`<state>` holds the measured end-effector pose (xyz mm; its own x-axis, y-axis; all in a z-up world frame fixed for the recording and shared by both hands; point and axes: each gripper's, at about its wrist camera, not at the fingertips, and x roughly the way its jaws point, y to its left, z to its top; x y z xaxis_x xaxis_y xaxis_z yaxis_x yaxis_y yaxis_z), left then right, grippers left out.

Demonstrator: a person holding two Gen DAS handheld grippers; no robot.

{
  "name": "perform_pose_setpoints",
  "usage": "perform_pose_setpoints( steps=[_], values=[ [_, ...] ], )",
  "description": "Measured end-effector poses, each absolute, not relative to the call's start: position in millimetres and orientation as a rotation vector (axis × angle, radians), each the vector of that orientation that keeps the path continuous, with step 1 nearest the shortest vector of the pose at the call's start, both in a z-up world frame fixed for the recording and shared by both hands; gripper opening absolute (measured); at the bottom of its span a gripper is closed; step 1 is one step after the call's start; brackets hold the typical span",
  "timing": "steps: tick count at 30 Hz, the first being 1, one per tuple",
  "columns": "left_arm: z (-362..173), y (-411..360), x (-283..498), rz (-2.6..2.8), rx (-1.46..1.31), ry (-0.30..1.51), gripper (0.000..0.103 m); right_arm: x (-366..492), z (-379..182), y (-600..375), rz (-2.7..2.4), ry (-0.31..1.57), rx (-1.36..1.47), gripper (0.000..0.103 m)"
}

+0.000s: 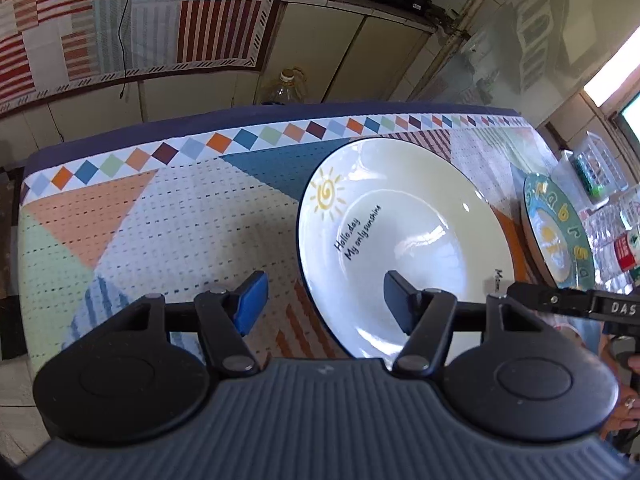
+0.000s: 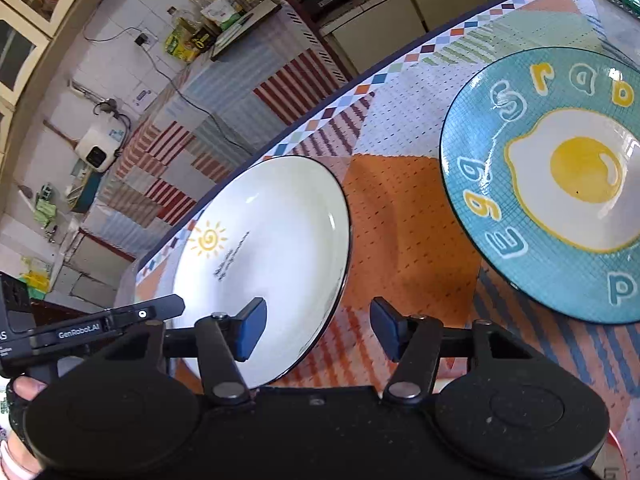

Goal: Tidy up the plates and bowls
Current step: 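Grip the white sun-print plate rim with both grippers, then carry the sun-print plate with both grippers and lower it onto the bunny plate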

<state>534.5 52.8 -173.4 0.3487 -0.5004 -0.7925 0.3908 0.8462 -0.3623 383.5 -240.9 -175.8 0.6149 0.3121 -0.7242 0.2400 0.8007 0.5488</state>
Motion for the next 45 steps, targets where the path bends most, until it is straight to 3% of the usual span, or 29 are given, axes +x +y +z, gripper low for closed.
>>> perform_pose_setpoints(
  steps=[2, 3, 4, 5, 6, 9, 17, 25, 45],
  values=[
    [-176.4, 51.8, 538.6, -0.587, -0.122, 1.06, 0.054, 388.2, -180.8, -244.4, 0.037, 0.933, 0.683, 0.056],
    [-177.4, 50.6, 539.4, -0.598, -0.116, 1.059, 0.047, 391.0, -182.7, -246.3, 0.035, 0.936, 0.687, 0.054],
    [-178.4, 49.4, 539.0, -0.609, -0.114, 1.062, 0.038, 392.5, -185.1, -246.4, 0.032, 0.937, 0.69, 0.043],
    [-179.6, 48.1, 538.9, -0.621, -0.111, 1.067, 0.032, 394.7, -187.5, -246.9, 0.031, 0.936, 0.692, 0.024],
    [-181.0, 46.8, 538.5, -0.613, -0.099, 1.068, 0.027, 395.9, -189.7, -246.2, 0.028, 0.937, 0.685, 0.012],
    [-186.0, 46.7, 536.9, -0.607, -0.052, 1.057, 0.013, 393.1, -190.2, -241.8, 0.016, 0.912, 0.66, 0.012],
    [-193.3, 45.1, 535.0, -0.579, -0.114, 1.046, 0.015, 394.4, -205.4, -249.4, 0.054, 0.903, 0.745, 0.014],
    [-164.3, 25.0, 518.9, -0.565, 0.005, 1.07, 0.016, 381.9, -181.0, -237.8, 0.048, 0.924, 0.616, 0.017],
    [-71.3, -3.6, 398.2, -0.782, 0.103, 1.064, 0.016, 234.3, -91.8, -261.9, -0.005, 0.833, 0.604, 0.017]
  ],
)
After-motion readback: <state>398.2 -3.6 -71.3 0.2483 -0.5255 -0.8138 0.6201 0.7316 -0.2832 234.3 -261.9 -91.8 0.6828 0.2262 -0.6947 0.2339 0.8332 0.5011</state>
